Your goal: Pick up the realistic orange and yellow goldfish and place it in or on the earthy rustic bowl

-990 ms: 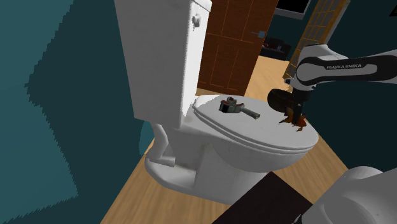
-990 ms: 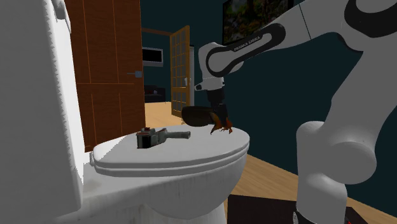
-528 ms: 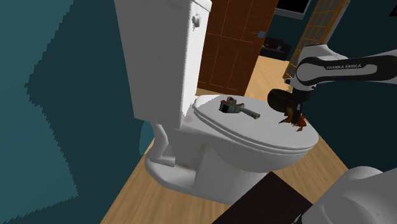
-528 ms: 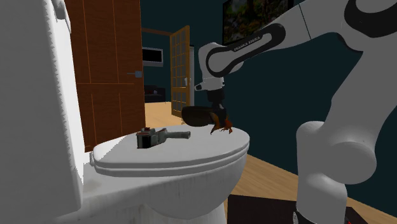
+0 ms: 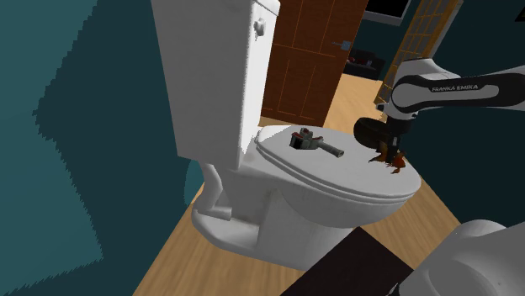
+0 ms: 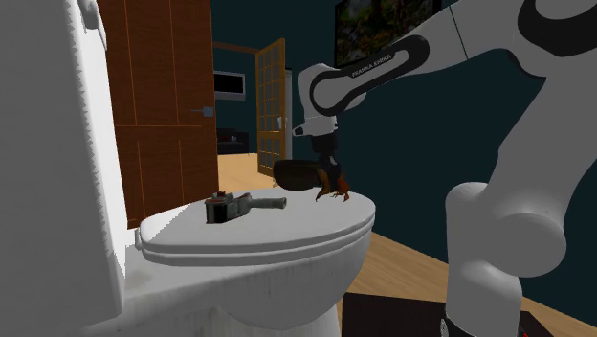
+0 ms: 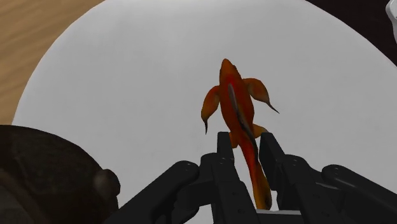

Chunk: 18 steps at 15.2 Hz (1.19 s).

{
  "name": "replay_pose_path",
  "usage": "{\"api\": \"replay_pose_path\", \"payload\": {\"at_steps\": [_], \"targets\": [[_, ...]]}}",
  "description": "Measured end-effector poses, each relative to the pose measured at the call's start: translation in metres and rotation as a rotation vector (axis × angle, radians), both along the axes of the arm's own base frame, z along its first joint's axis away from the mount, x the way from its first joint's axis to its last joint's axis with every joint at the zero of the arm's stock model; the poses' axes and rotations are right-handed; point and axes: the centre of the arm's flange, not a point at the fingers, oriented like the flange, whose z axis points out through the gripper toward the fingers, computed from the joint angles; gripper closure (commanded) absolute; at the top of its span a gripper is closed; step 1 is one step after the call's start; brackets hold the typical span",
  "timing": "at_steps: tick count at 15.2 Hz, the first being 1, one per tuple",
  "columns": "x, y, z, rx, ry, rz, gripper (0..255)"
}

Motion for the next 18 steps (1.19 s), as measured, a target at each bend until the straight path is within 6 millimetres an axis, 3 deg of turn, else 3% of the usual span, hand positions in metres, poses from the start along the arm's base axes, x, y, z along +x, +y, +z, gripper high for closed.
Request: {"api": "replay_pose_path", "payload": {"at_steps": [18], "targets": [[-0.001, -0.001, 0.088, 0.001, 0.002, -0.001, 255]]}}
